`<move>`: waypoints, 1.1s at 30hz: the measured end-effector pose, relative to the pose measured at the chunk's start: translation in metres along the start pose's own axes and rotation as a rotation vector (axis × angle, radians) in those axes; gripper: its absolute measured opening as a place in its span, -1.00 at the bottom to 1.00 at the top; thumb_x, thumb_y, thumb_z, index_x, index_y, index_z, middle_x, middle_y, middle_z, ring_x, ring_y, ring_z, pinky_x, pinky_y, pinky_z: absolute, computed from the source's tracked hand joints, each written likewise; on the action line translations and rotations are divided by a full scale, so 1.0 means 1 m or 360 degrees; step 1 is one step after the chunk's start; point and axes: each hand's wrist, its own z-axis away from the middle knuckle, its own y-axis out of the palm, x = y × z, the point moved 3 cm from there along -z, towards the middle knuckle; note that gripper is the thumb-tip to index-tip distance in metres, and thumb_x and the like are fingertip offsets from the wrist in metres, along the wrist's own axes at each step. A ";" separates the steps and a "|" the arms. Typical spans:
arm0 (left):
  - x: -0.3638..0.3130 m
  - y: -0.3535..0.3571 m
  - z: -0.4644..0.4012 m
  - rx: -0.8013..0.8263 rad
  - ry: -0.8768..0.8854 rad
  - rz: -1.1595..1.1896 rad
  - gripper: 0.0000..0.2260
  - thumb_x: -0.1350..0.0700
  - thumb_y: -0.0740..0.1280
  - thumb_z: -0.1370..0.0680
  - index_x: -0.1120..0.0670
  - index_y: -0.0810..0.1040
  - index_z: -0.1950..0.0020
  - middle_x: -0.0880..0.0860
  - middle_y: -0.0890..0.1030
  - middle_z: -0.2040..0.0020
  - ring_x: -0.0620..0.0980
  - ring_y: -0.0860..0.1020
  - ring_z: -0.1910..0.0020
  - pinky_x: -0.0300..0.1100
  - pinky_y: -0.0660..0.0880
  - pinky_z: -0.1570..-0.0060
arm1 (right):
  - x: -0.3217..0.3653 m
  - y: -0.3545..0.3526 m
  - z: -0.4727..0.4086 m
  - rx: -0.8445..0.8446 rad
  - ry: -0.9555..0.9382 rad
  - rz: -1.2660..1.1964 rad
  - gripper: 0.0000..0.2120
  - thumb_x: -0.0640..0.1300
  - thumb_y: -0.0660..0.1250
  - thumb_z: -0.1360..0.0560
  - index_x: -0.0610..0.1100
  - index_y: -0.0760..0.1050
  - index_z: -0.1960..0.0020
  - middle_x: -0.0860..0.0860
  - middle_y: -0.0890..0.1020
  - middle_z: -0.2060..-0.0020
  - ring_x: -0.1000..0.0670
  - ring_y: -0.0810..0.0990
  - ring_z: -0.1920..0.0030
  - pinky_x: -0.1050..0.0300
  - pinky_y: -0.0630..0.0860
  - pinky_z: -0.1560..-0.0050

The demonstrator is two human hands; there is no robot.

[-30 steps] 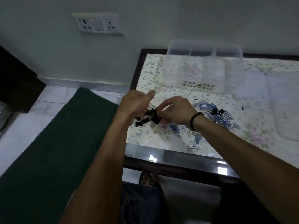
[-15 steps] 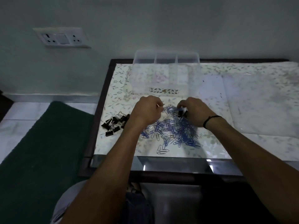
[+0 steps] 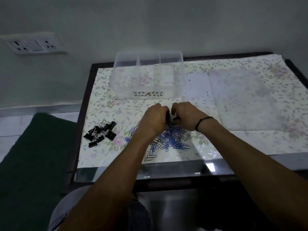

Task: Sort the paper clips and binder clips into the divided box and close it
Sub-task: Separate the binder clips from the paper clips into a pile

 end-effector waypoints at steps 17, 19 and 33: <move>0.006 -0.005 0.005 0.0069 -0.0135 0.0230 -0.87 0.11 0.40 -0.50 0.01 0.62 -0.04 0.08 0.68 0.02 0.12 0.62 0.07 -0.06 0.60 0.11 | 0.005 -0.010 0.002 0.0129 0.0049 0.0013 -0.89 -0.22 0.43 -0.47 -0.15 0.71 0.04 -0.11 0.72 0.07 -0.11 0.68 0.04 0.04 0.63 -0.03; 0.005 -0.009 0.004 0.0030 -0.0147 0.0299 -0.90 0.09 0.39 -0.49 0.00 0.62 0.01 0.04 0.67 0.07 0.09 0.62 0.09 -0.06 0.60 0.11 | 0.006 -0.011 -0.001 0.0113 0.0064 0.0057 -0.89 -0.22 0.39 -0.48 -0.18 0.70 0.07 -0.16 0.71 0.09 -0.17 0.68 0.08 -0.03 0.64 0.00; 0.012 -0.038 0.013 -0.0066 -0.0495 0.1326 -0.89 0.02 0.44 -0.53 0.01 0.70 0.15 -0.07 0.71 0.17 -0.13 0.59 0.23 -0.22 0.45 0.23 | 0.011 -0.033 0.000 -0.0031 0.0110 -0.0040 -0.81 -0.11 0.36 -0.56 -0.18 0.66 -0.08 -0.20 0.69 0.05 -0.17 0.65 0.08 0.09 0.53 0.13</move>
